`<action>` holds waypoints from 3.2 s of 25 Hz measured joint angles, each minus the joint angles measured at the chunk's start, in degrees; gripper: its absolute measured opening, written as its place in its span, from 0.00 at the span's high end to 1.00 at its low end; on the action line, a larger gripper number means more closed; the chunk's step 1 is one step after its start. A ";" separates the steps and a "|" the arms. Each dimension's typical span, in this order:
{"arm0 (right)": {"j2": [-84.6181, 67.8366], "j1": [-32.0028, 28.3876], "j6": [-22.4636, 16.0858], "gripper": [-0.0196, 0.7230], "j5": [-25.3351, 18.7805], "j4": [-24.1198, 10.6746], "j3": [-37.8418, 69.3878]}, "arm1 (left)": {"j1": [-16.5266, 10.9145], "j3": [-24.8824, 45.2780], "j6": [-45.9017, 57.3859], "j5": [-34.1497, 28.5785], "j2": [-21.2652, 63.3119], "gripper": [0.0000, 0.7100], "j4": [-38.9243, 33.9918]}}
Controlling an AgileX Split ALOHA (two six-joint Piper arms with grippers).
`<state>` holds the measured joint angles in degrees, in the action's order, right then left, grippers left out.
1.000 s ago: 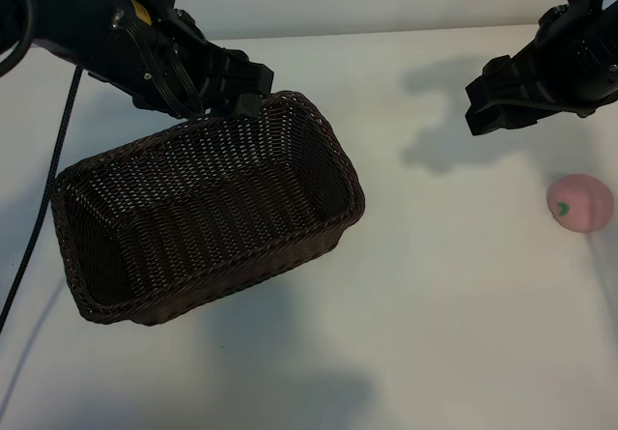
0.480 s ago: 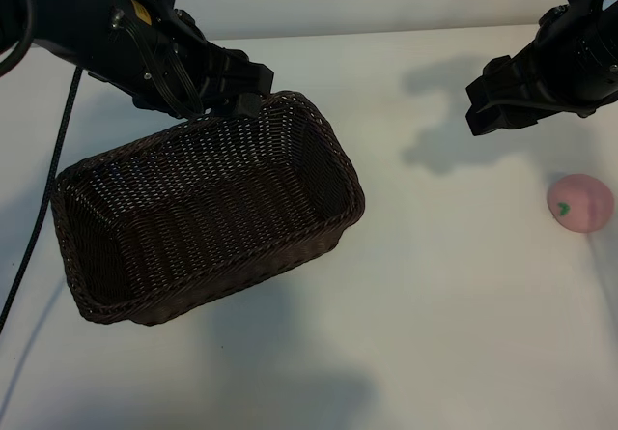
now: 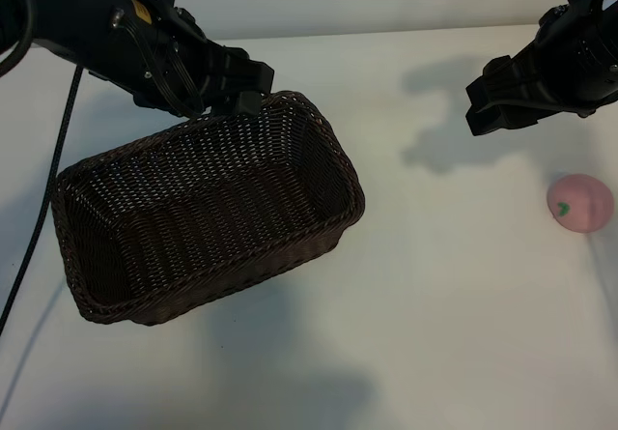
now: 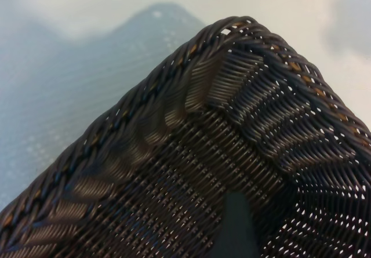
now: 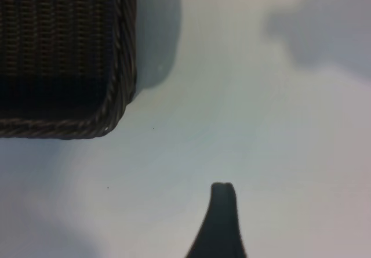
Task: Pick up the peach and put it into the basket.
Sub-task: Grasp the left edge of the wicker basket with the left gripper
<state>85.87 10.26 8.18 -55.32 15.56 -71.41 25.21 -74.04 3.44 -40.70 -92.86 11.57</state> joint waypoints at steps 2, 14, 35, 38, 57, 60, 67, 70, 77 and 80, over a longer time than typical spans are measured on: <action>0.00 0.00 0.00 0.17 0.00 0.00 0.00 | 0.00 0.00 0.06 -0.24 0.00 0.20 -0.07; 0.00 0.00 0.00 0.17 0.00 0.00 0.00 | 0.00 9.13 17.30 -5.63 7.12 0.20 -18.99; 0.00 0.00 0.00 0.17 0.46 -0.04 0.00 | -7.22 32.48 42.13 -8.84 26.23 0.20 -32.74; 0.00 0.00 0.00 0.17 0.46 -0.04 0.00 | -11.13 34.65 40.07 -5.35 26.45 0.20 -28.97; 0.00 0.00 0.00 0.17 1.50 -0.04 0.00 | -16.51 36.83 32.78 8.52 17.43 0.20 -15.46; 0.00 0.00 0.00 0.17 1.50 -0.04 0.00 | -16.51 36.83 32.82 10.38 14.99 0.20 -14.77; 0.00 0.00 0.05 0.18 1.55 -0.04 0.00 | -16.51 36.83 32.82 12.76 8.08 0.20 -13.96; 0.00 0.00 0.05 0.18 1.55 -0.14 0.00 | -16.51 36.83 32.82 14.05 6.79 0.20 -13.85; 0.00 0.00 0.11 0.18 1.66 -0.41 0.00 | -16.51 36.83 29.85 16.04 4.21 0.20 -11.12; 0.00 0.00 0.11 0.18 1.66 -0.41 0.00 | -16.51 36.83 29.18 16.47 3.16 0.20 -10.19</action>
<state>85.87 10.26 8.29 -53.66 15.16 -71.41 8.71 -37.21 32.62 -24.23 -89.70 1.38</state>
